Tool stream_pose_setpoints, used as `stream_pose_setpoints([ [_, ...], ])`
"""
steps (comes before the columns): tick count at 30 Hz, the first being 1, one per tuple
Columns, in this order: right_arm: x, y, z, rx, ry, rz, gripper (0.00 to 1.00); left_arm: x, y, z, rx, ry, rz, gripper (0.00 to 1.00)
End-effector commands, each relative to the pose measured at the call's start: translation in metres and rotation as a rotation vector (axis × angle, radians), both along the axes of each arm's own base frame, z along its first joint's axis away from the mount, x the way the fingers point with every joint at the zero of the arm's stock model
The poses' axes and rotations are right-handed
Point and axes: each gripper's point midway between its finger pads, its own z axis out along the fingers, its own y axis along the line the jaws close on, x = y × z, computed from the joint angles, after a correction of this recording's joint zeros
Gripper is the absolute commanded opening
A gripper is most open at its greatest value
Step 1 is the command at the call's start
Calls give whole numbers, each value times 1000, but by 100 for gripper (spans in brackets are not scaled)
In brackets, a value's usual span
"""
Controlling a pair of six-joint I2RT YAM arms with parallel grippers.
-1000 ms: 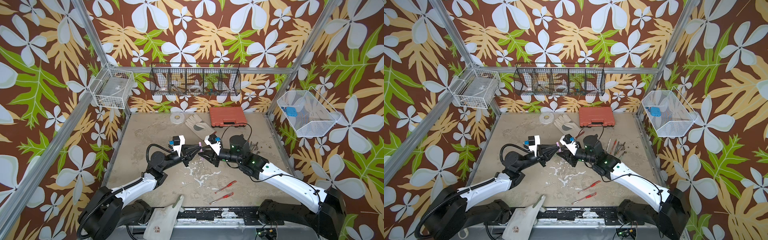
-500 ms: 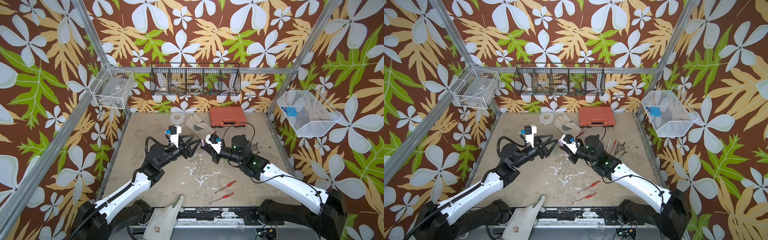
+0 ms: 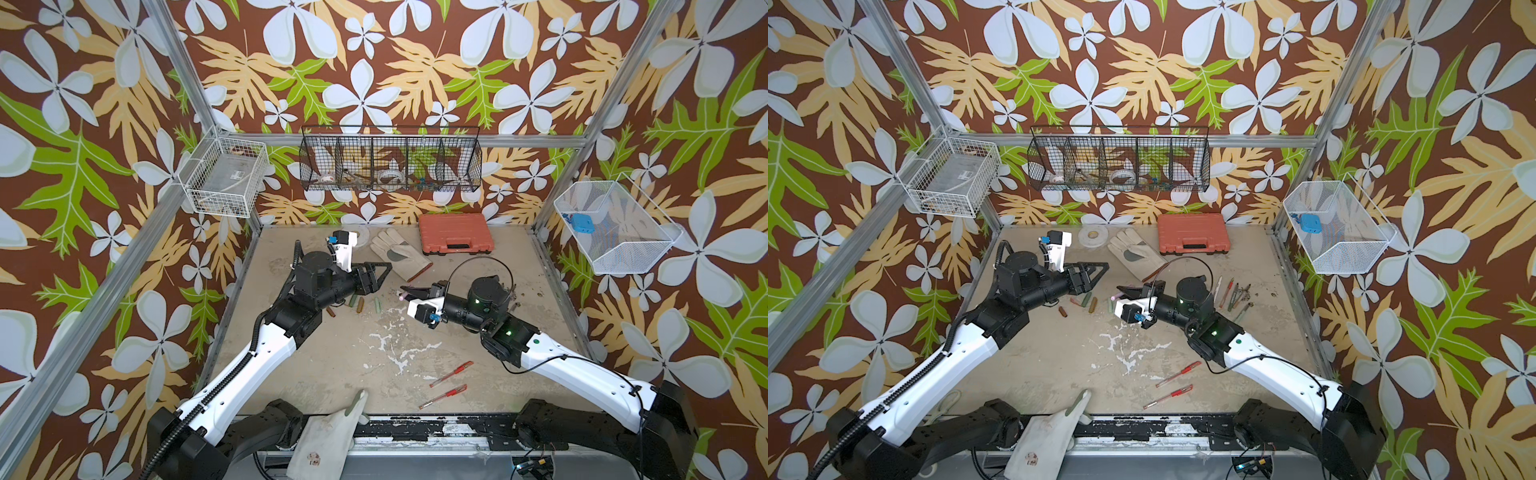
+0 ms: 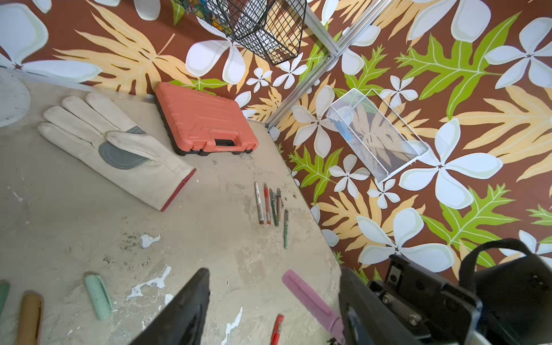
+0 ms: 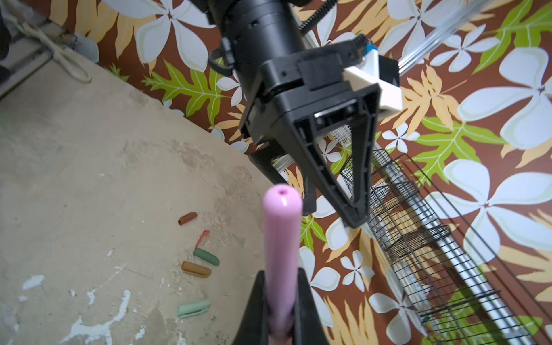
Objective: Remove pen caps from pens
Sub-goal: Rotate the pen.
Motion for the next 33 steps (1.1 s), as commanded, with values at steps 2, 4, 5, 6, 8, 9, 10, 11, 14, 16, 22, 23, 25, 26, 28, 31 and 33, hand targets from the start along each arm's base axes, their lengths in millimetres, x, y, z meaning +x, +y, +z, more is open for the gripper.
stream_pose_setpoints([
  [2,-20,1,0,-110,-369,108,0,-5,-3,-9,35,58,-45,70],
  [4,-17,0,0,-147,-448,94,0,-8,-7,-9,25,64,-78,70],
  [5,-15,0,-1,-171,-494,83,0,-10,-10,-8,18,65,-100,69],
  [6,-13,-1,-4,-196,-542,71,0,-12,-12,-9,15,70,-115,69],
  [8,-9,-4,-9,-255,-708,32,0,-15,-14,-9,11,73,-136,68],
  [9,-6,-5,-10,-272,-758,11,0,-16,-14,-10,12,72,-142,67],
  [10,-3,-6,-9,-285,-799,-9,0,-17,-14,-10,15,70,-144,67],
  [11,-1,-7,-8,-296,-830,-22,0,-18,-14,-12,22,71,-149,67],
  [14,1,-9,-5,-321,-929,-51,0,-21,-18,-19,37,76,-187,65],
  [16,-2,-9,-3,-320,-986,-54,0,-23,-20,-24,39,85,-206,65],
  [22,-9,-9,-7,-340,-1058,-31,0,-24,-30,-26,-19,92,-260,63],
  [23,-9,-9,-7,-340,-1059,-30,0,-27,-34,-23,-44,86,-287,61],
  [25,-9,-8,-8,-338,-1051,-28,0,-33,-38,-16,-83,65,-336,59],
  [26,-9,-8,-9,-340,-1049,-25,0,-37,-40,-12,-101,46,-361,58],
  [28,-9,-7,-9,-337,-1043,-21,0,-41,-40,-5,-122,1,-374,58],
  [31,-10,-6,-11,-337,-1036,-9,0,-47,-39,1,-138,-47,-390,58],
  [33,-11,-5,-11,-336,-1034,-7,0,-51,-41,1,-147,-57,-415,57],
])
